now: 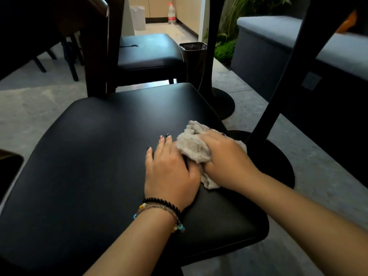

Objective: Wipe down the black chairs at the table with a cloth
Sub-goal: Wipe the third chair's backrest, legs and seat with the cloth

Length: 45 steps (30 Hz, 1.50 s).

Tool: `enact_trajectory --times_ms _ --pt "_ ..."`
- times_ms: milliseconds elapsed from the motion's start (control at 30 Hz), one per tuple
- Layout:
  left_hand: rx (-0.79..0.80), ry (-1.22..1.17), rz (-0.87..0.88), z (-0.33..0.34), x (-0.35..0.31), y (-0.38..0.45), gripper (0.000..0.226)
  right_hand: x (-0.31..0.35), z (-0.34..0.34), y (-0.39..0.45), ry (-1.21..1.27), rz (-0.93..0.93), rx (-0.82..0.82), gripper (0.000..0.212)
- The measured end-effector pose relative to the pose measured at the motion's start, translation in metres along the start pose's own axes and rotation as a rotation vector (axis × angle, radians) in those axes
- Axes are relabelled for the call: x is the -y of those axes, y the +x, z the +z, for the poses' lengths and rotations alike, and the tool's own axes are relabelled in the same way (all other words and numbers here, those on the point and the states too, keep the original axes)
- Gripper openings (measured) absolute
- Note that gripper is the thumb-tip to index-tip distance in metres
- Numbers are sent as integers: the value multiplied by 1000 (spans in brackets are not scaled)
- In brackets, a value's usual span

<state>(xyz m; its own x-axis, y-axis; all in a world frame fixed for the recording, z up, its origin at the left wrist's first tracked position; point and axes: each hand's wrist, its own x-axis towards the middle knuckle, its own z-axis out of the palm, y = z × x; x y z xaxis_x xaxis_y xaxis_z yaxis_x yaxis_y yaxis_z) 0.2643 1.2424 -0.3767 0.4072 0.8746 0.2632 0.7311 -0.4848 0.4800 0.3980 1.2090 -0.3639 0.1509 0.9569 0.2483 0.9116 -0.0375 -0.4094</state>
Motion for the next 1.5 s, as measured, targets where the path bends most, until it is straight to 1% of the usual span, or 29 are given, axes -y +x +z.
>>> enact_trajectory --times_ms 67,133,200,267,367,433,500,567,633,667,767,800,867,900,933,1033,1167,1233,1300,1367,1433,1500 --pt "-9 3 -4 0 0 3 48 -6 -4 21 -8 53 16 44" --pt "1 25 -9 0 0 3 48 -7 -3 51 -58 145 50 44" --pt "8 32 -17 1 0 2 50 -4 1 70 -73 214 40 44" --pt "3 27 -20 0 0 1 50 0 5 69 -73 237 11 38" --pt "-1 11 -16 0 1 0 45 3 0 27 -52 190 -18 31" --pt "5 12 -13 0 4 0 45 3 -9 -19 4 150 -22 37" --pt "9 32 0 0 5 1 47 7 -17 -62 83 144 -17 51" --pt "3 44 -1 1 4 4 47 3 -16 -76 154 172 -60 55" --pt "11 50 -7 2 2 5 47 -1 -14 -59 160 231 -94 47" --pt "14 48 -9 1 2 4 46 -5 -12 -44 126 278 -86 42" --pt "12 48 -12 0 0 2 42 -20 -8 13 85 460 -68 28" --pt "10 50 -10 0 -1 2 42 -23 -7 29 89 505 -79 29" --pt "2 48 -5 1 0 3 42 -24 -4 46 71 540 -92 44" --pt "-3 43 -3 2 0 4 41 -23 -2 47 56 543 -101 52" --pt "-7 39 -3 3 0 4 41 -21 0 44 50 533 -117 56" --pt "-12 30 -4 5 1 2 39 -14 1 8 91 463 -166 48" --pt "-10 28 1 4 2 3 40 4 -6 -41 119 415 -195 39" --pt "22 44 1 1 0 5 43 10 -10 -51 101 400 -168 44" --pt "87 59 -4 -4 -2 4 48 12 -15 -54 79 406 -98 50" --pt "155 75 17 -10 2 1 49 13 -19 -53 83 417 -66 54" --pt "194 118 40 -19 11 -5 51 16 -16 -50 77 414 -57 59" --pt "187 146 32 -23 22 -13 54 19 -9 -45 53 400 -77 63"
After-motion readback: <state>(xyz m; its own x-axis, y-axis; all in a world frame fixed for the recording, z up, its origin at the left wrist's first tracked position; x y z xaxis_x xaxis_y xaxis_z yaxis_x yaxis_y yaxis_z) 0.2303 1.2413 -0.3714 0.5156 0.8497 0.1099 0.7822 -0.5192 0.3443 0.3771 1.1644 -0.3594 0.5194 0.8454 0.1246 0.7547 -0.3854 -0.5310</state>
